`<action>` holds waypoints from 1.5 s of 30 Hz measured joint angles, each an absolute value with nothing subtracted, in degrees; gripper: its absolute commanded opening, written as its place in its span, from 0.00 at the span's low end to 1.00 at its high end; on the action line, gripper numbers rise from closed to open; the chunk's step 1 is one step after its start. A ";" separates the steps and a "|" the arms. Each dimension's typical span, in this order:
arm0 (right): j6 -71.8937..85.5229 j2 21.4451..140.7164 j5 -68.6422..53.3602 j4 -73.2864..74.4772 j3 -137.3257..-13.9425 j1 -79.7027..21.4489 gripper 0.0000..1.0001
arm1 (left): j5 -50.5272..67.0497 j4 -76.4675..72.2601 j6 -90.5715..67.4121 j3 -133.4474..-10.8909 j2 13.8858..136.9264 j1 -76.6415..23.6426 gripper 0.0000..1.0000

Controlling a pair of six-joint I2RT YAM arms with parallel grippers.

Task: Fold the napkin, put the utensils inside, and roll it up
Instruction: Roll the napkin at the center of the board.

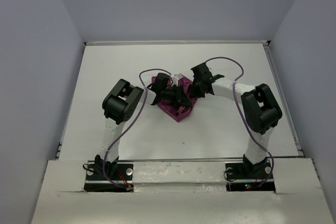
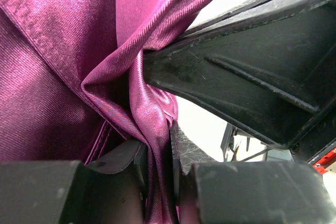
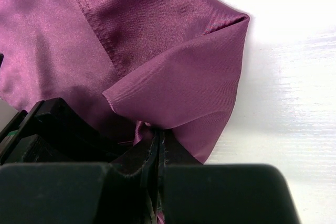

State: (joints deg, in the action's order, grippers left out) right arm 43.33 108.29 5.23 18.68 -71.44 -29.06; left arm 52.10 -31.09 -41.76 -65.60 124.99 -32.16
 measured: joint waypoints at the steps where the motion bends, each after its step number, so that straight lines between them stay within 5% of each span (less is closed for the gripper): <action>1: 43.33 108.38 5.19 18.57 -71.44 -29.06 0.01 | 52.12 -31.03 -41.74 -65.63 124.99 -32.14 0.00; 3: 43.33 108.49 5.15 18.44 -71.44 -29.06 0.01 | 52.12 -30.48 -41.47 -65.82 124.99 -32.14 0.00; 10: 43.48 109.27 4.97 17.80 -71.59 -29.06 0.01 | 51.94 -26.61 -39.24 -67.40 124.97 -32.08 0.28; 13: 43.62 109.93 4.60 17.39 -71.92 -29.06 0.01 | 51.46 -24.29 -37.06 -68.20 124.73 -32.01 0.43; 17: 43.81 111.72 2.90 16.27 -72.55 -29.19 0.01 | 50.41 -20.18 -34.13 -68.66 122.30 -32.05 0.76; 20: 44.40 112.31 2.92 15.57 -72.90 -28.58 0.01 | 49.41 -17.58 -31.31 -68.71 119.72 -31.24 0.90; 45: 45.28 114.08 2.20 14.04 -74.61 -28.60 0.01 | 26.85 5.17 -13.21 -62.22 99.81 -30.61 0.91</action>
